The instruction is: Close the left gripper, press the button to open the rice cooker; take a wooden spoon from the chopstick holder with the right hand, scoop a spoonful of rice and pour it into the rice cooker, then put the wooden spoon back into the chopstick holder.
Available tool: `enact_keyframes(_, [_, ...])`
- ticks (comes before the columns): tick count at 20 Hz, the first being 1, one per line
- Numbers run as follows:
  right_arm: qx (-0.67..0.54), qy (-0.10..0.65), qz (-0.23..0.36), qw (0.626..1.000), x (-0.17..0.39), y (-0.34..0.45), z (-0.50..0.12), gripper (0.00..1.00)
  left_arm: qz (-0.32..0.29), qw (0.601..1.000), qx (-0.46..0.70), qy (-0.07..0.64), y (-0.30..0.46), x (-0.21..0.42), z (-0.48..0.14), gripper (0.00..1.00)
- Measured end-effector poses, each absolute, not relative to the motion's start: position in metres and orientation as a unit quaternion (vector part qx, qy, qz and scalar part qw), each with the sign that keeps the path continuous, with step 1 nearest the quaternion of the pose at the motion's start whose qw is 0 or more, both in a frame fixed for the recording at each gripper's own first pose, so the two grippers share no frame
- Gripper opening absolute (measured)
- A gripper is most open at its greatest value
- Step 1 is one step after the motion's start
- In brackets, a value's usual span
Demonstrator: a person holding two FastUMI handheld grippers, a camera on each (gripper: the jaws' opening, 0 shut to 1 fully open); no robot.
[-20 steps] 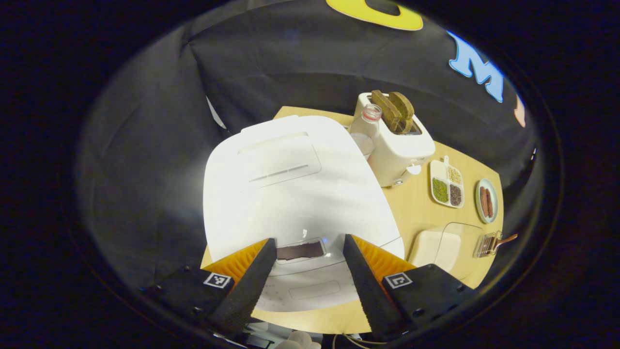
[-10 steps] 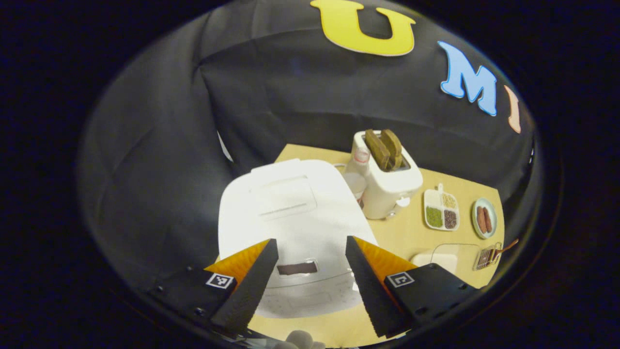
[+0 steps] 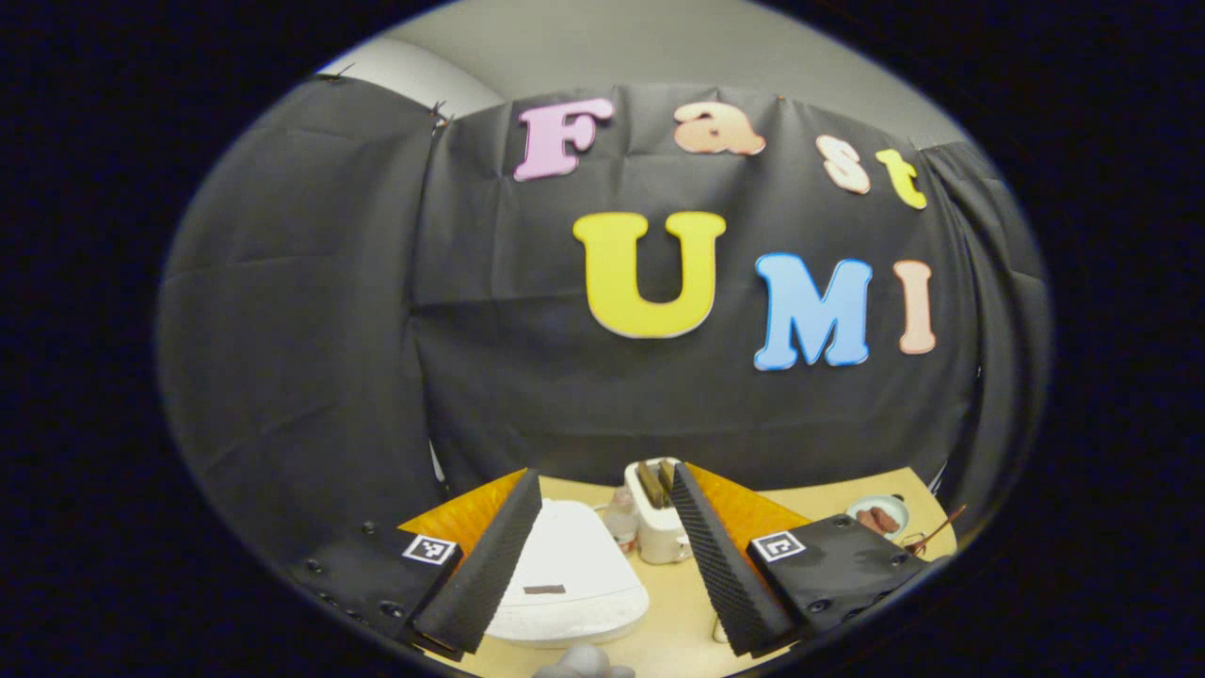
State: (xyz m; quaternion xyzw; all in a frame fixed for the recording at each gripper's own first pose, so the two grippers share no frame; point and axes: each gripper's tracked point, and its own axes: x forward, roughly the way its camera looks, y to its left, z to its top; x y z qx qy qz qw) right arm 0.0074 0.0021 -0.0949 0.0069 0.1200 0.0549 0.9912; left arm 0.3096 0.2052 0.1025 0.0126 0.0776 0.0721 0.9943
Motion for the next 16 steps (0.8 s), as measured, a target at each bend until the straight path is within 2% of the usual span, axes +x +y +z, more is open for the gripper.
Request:
enact_keyframes(3, [0.011, 0.086, 0.054, 0.995, 0.007, 0.007, -0.070, 1.00, 0.056, 0.998, 0.028, 0.020, 0.182, 0.273, 0.150, 0.99])
enact_keyframes(6, [-0.003, 0.065, 0.049, 0.997, 0.006, 0.007, -0.055, 1.00, 0.041, 0.999, 0.026, -0.003, 0.162, 0.243, 0.169, 0.99])
enact_keyframes(8, [-0.007, 0.051, 0.048, 0.998, 0.006, 0.010, -0.045, 1.00, 0.032, 0.999, 0.024, -0.002, 0.147, 0.222, 0.167, 0.99])
enact_keyframes(9, [-0.006, 0.043, 0.046, 0.998, 0.005, 0.011, -0.040, 0.96, 0.029, 0.999, 0.021, 0.004, 0.142, 0.215, 0.162, 0.99])
enact_keyframes(10, [-0.006, 0.038, 0.045, 0.998, 0.004, 0.012, -0.036, 1.00, 0.025, 0.999, 0.018, 0.009, 0.140, 0.207, 0.153, 0.99])
enact_keyframes(11, [-0.008, 0.033, 0.045, 0.998, 0.003, 0.013, -0.032, 0.96, 0.026, 0.999, 0.012, 0.015, 0.138, 0.202, 0.147, 1.00])
enact_keyframes(13, [-0.009, 0.028, 0.045, 0.999, 0.001, 0.015, -0.026, 1.00, 0.026, 0.999, 0.001, 0.026, 0.139, 0.194, 0.134, 1.00])
enact_keyframes(14, [-0.008, 0.022, 0.039, 0.999, 0.000, 0.013, -0.022, 1.00, 0.031, 0.999, 0.002, 0.025, 0.141, 0.192, 0.131, 0.96])
enact_keyframes(16, [-0.006, 0.019, 0.035, 0.999, -0.001, 0.011, -0.020, 1.00, 0.036, 0.999, 0.015, 0.014, 0.146, 0.188, 0.136, 0.98])
